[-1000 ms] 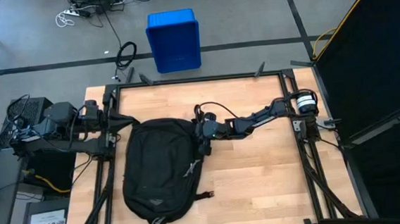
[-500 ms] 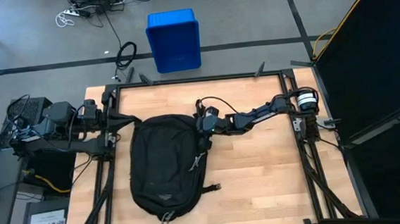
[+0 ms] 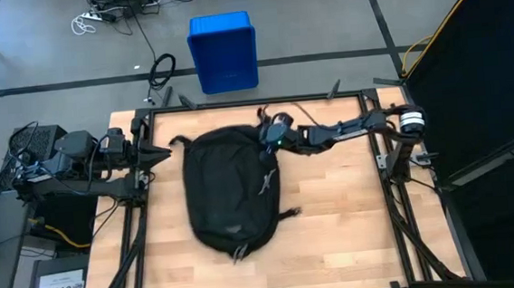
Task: Unpack backpack
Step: Open the black backpack
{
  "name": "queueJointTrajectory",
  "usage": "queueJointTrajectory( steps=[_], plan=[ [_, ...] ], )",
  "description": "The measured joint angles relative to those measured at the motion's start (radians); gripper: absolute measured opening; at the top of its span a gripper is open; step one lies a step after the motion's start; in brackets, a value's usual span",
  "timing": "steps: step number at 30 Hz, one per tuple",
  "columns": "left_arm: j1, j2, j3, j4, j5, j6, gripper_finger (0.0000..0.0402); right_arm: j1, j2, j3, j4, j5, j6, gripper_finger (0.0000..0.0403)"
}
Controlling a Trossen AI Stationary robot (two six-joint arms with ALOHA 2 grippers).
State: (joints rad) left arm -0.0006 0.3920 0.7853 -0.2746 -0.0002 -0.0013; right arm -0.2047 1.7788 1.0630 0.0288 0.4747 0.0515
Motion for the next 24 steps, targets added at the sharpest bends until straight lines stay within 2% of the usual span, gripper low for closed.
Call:
queueJointTrajectory(
  steps=[10,19,24],
  plan=[
    [0.000,0.000,0.000,0.001,0.000,0.000,0.0000,-0.030,-0.066,0.000,-0.202,-0.004,0.049,0.0012],
    [0.000,0.000,0.000,0.001,0.000,-0.003,0.0000,-0.014,-0.071,0.000,-0.229,-0.003,0.032,0.0056],
    [0.000,0.000,0.000,0.000,0.000,-0.003,0.0000,-0.005,-0.092,0.001,-0.233,-0.003,-0.006,0.0097]
  ],
)
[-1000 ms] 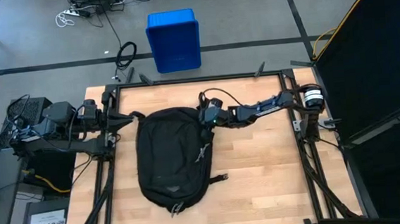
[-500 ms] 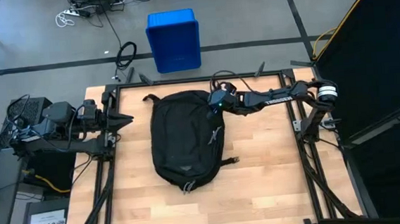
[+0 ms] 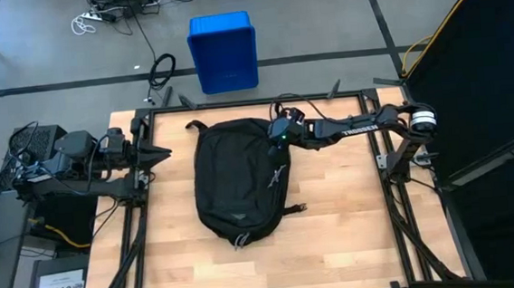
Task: Unpack backpack
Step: Open the black backpack
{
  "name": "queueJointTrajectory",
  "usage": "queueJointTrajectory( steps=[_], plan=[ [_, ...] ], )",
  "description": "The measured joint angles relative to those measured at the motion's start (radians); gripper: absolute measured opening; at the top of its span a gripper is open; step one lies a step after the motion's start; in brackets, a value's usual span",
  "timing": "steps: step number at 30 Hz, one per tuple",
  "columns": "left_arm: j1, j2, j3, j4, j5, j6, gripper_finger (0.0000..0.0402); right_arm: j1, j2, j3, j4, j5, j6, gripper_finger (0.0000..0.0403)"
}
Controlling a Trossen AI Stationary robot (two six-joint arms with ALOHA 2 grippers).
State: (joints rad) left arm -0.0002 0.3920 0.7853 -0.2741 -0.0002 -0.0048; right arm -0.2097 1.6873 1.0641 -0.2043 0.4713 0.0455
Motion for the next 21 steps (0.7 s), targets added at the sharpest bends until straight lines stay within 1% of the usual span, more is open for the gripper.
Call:
queueJointTrajectory(
  steps=[2,5,9,12,15,19,21],
  plan=[
    [0.000,0.000,0.000,0.000,0.000,0.000,0.0000,0.009,-0.027,0.000,-0.018,0.009,-0.014,0.0116],
    [0.000,0.000,0.000,0.000,0.000,0.000,0.0000,0.038,-0.080,0.000,-0.041,0.055,-0.001,0.0143],
    [0.000,0.000,0.000,0.000,0.000,0.000,0.0000,0.095,-0.165,0.000,-0.058,0.064,0.028,0.0163],
    [0.000,0.000,0.000,0.018,0.000,0.000,0.0000,0.159,-0.209,0.000,-0.051,0.039,0.033,0.0167],
    [0.000,0.000,0.000,0.029,0.000,0.000,0.0000,0.236,-0.221,0.000,-0.017,-0.021,0.033,0.0164],
    [0.000,0.000,0.000,0.041,0.000,0.000,0.0000,0.356,-0.201,0.000,0.056,-0.078,0.022,0.0157],
    [0.000,0.000,0.000,0.044,0.000,0.000,0.0000,0.418,-0.172,0.000,0.100,-0.082,-0.010,0.0155]
  ],
)
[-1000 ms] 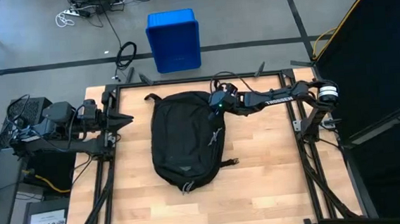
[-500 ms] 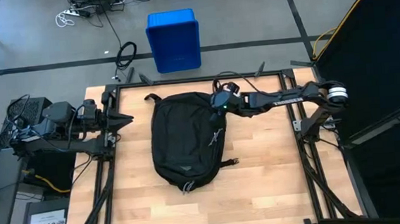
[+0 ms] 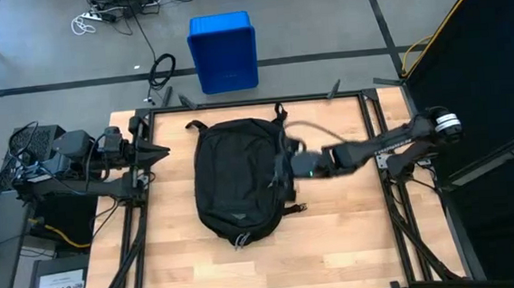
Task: Unpack backpack
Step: Open the black backpack
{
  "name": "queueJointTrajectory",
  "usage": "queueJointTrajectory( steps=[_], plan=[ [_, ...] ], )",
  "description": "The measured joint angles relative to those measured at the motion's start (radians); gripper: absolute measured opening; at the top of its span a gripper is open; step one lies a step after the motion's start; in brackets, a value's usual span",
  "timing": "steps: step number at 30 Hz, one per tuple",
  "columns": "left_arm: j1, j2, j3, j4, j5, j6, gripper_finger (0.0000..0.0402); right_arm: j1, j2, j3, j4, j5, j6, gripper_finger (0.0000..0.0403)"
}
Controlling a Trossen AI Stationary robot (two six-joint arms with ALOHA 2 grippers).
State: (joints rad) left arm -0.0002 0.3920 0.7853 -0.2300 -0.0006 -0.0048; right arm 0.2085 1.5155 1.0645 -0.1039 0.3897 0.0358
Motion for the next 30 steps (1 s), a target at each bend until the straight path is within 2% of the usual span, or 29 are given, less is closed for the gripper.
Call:
queueJointTrajectory(
  steps=[7,10,14,18,23,30],
  plan=[
    [0.000,0.001,0.000,-0.007,0.000,0.006,0.0000,0.169,0.174,0.000,0.134,0.000,-0.121,0.0157],
    [0.000,0.001,0.000,-0.008,-0.001,0.032,0.0000,0.191,0.254,0.000,0.157,0.009,-0.119,0.0165],
    [0.000,0.001,-0.026,-0.002,0.000,0.044,0.0000,0.193,0.314,0.000,0.156,0.089,-0.093,0.0178],
    [0.000,0.021,-0.065,-0.001,-0.003,0.084,0.0000,0.190,0.311,0.000,0.155,0.100,-0.074,0.0193],
    [0.000,0.061,-0.078,0.003,-0.011,0.111,0.0000,0.210,0.247,0.000,0.156,0.104,-0.073,0.0209],
    [0.000,0.126,-0.088,0.001,-0.014,0.113,0.0000,0.254,0.217,0.000,0.191,0.005,-0.027,0.0227]
  ],
)
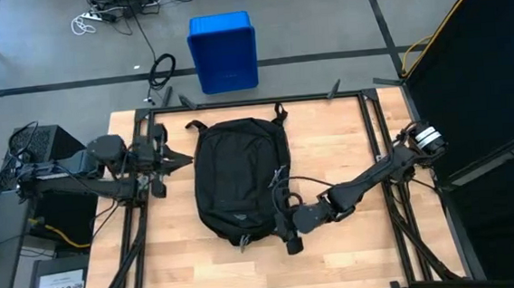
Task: Unpack backpack
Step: Open the black backpack
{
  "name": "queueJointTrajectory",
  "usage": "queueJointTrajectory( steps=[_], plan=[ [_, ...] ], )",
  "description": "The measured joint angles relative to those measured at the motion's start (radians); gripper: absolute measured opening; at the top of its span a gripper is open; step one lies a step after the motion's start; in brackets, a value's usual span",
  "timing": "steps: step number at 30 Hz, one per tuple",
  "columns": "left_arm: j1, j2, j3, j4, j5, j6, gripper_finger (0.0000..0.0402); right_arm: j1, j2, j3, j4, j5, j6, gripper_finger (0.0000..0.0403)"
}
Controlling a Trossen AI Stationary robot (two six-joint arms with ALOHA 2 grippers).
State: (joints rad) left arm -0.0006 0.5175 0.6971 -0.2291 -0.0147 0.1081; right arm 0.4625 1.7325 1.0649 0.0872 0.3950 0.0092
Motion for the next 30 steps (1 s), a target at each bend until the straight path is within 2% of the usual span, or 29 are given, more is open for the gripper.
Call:
queueJointTrajectory(
  steps=[8,12,16,21,25,30],
  plan=[
    [0.000,0.077,0.000,0.000,-0.004,0.000,0.0000,-0.008,0.067,-0.001,0.001,-0.005,0.024,0.0238],
    [0.000,0.106,0.000,0.002,-0.004,0.000,0.0000,-0.028,0.081,0.000,-0.010,0.012,0.035,0.0223],
    [0.000,0.125,0.000,0.003,-0.007,0.000,0.0000,-0.057,0.089,0.000,-0.052,0.005,0.034,0.0176],
    [0.000,0.138,0.000,0.003,-0.006,0.000,0.0000,-0.089,0.090,0.000,-0.127,0.001,0.033,0.0085],
    [0.000,0.147,0.002,0.013,-0.006,-0.038,0.0000,-0.110,0.083,0.000,-0.218,0.041,0.040,0.0015],
    [0.000,0.168,0.002,0.061,-0.006,-0.037,0.0000,-0.138,0.067,0.000,-0.350,0.125,0.103,0.0016]
  ],
)
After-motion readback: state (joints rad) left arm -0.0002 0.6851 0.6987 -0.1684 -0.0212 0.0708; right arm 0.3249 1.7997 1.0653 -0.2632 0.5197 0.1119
